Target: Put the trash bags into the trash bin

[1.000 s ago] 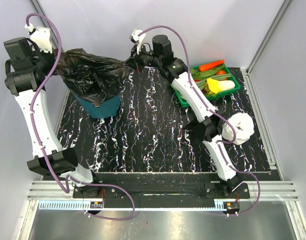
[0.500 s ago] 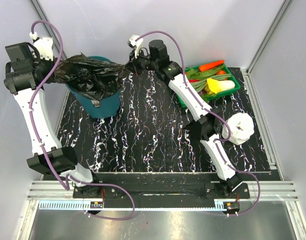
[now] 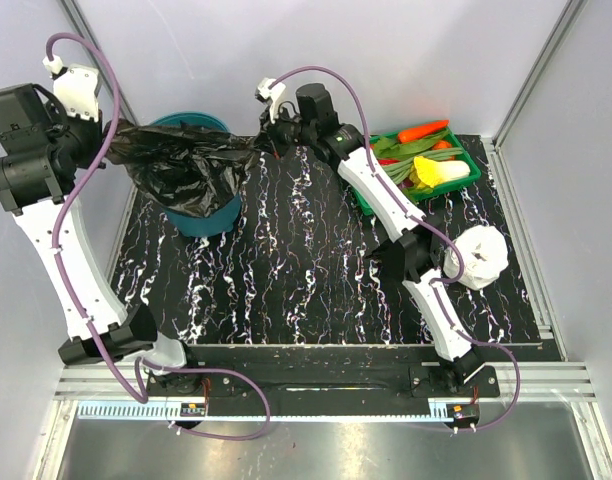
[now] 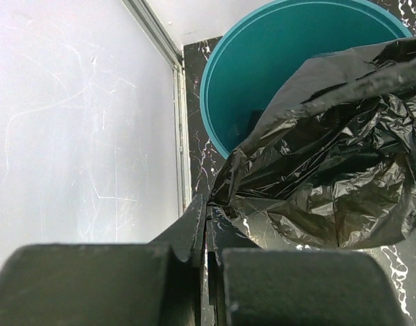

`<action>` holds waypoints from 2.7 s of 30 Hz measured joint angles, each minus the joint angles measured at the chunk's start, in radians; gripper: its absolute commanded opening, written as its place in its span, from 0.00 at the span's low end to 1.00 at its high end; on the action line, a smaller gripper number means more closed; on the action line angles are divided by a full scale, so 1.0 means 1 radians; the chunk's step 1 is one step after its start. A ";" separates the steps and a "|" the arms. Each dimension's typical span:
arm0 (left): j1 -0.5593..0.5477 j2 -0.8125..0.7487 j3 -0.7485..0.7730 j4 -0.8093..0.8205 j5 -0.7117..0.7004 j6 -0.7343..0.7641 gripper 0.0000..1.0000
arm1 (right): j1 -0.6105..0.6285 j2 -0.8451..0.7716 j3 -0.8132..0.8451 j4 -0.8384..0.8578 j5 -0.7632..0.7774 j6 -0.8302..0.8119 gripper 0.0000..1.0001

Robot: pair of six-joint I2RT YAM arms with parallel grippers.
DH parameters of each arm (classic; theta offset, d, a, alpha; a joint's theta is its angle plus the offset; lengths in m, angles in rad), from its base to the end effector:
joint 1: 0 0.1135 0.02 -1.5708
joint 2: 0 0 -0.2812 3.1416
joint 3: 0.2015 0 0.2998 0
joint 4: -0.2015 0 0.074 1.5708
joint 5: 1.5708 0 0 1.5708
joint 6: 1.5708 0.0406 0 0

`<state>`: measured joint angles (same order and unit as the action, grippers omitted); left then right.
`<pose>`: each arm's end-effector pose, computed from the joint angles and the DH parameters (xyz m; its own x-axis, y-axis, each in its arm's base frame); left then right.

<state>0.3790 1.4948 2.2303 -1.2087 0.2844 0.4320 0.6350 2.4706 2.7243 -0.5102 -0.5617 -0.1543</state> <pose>0.2613 0.0918 0.5840 -0.4360 0.2589 -0.8619 0.0655 0.9643 0.2566 0.4817 0.3818 0.3927 -0.0609 -0.2065 -0.9766 -0.9373 0.3482 -0.0151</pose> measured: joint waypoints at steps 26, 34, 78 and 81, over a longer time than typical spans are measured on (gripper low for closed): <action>0.017 -0.097 -0.367 0.123 -0.185 0.051 0.00 | 0.006 -0.013 -0.028 0.111 0.113 -0.054 0.01; 0.040 -0.062 -0.436 0.190 -0.225 0.064 0.00 | 0.017 0.041 -0.028 0.197 0.130 -0.066 0.01; 0.049 0.024 -0.853 0.657 0.069 -0.127 0.06 | 0.055 0.099 -0.141 0.327 0.180 -0.187 0.49; 0.053 0.024 -0.873 0.678 0.078 -0.137 0.10 | 0.061 0.099 -0.145 0.302 0.193 -0.204 0.59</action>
<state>0.4320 1.5185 1.3571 -0.5304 0.3626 0.2951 0.6956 2.5694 2.5790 -0.2085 -0.3683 -0.3588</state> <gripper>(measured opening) 0.068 0.509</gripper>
